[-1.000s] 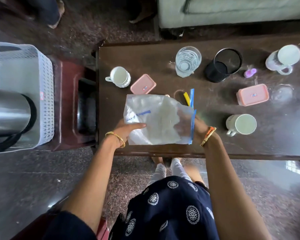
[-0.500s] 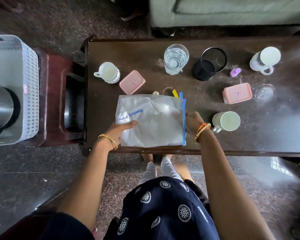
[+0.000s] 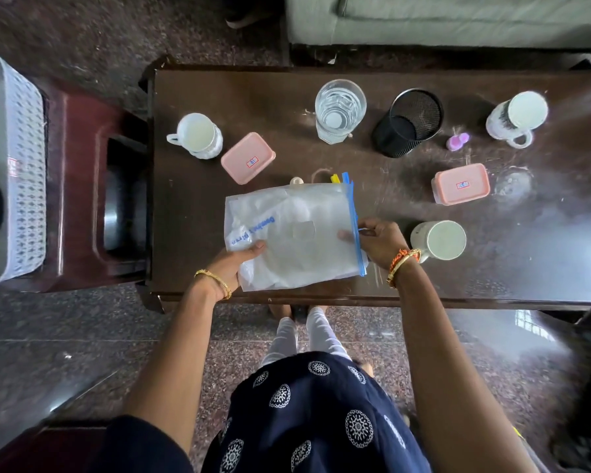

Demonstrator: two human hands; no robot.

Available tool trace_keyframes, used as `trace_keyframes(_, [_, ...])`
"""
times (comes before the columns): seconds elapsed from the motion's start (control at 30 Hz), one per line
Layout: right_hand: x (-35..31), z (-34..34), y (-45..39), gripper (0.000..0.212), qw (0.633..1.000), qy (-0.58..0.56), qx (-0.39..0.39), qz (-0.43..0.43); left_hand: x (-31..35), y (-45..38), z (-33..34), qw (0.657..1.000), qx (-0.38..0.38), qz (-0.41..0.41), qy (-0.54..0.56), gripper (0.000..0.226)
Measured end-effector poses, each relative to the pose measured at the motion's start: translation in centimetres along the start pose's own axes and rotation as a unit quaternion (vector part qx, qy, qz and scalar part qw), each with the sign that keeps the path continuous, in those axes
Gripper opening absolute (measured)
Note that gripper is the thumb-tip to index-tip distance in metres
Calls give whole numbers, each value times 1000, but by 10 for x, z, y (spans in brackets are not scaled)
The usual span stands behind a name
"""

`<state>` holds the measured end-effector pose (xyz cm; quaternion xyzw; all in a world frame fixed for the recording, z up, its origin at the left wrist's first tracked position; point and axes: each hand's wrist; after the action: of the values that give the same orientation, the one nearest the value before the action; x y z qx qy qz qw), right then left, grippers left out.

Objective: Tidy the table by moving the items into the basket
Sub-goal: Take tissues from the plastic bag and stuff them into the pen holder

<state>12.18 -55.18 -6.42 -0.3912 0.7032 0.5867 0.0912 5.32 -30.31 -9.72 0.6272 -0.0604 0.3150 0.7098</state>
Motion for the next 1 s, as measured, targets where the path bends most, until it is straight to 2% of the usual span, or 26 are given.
trace_keyframes(0.13, [-5, 1, -8, 24, 997, -7, -64, 34, 7, -5, -1, 999, -9, -2, -39, 23])
trace_keyframes(0.23, [-12, 4, -16, 32, 994, 22, -100, 45, 11, -8, -2, 998, -12, -3, -66, 24])
trace_keyframes(0.4, [-14, 0, -24, 16, 998, 59, -9, 36, 8, -13, -15, 996, 22, 0, -82, 25])
trace_keyframes(0.53, [-10, -11, -23, 21, 992, 122, 31, 22, 0, -15, -36, 991, 62, -7, -119, 34])
trace_keyframes(0.67, [0, -21, -19, 28, 987, 148, 49, 36, -11, -15, -55, 986, 126, -25, -110, 27])
trace_keyframes(0.83, [7, -29, -12, 32, 987, 122, 103, 34, -20, -16, -67, 947, 275, -10, -165, 40])
trace_keyframes(0.93, [1, -33, -8, 34, 989, 77, 124, 14, -18, -14, -63, 936, 300, 8, -186, 42])
trace_keyframes(1.0, [-4, -37, -3, 22, 991, 39, 125, 0, -10, -12, -59, 906, 335, 3, -260, 49])
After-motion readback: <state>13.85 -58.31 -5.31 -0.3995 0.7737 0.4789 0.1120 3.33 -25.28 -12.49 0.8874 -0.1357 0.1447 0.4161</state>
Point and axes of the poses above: each hand's wrist, its own y-axis away from the middle knuckle, its own z-axis out of the palm, x = y × z, and after that the axes turned 2 degrees about z, right-handed
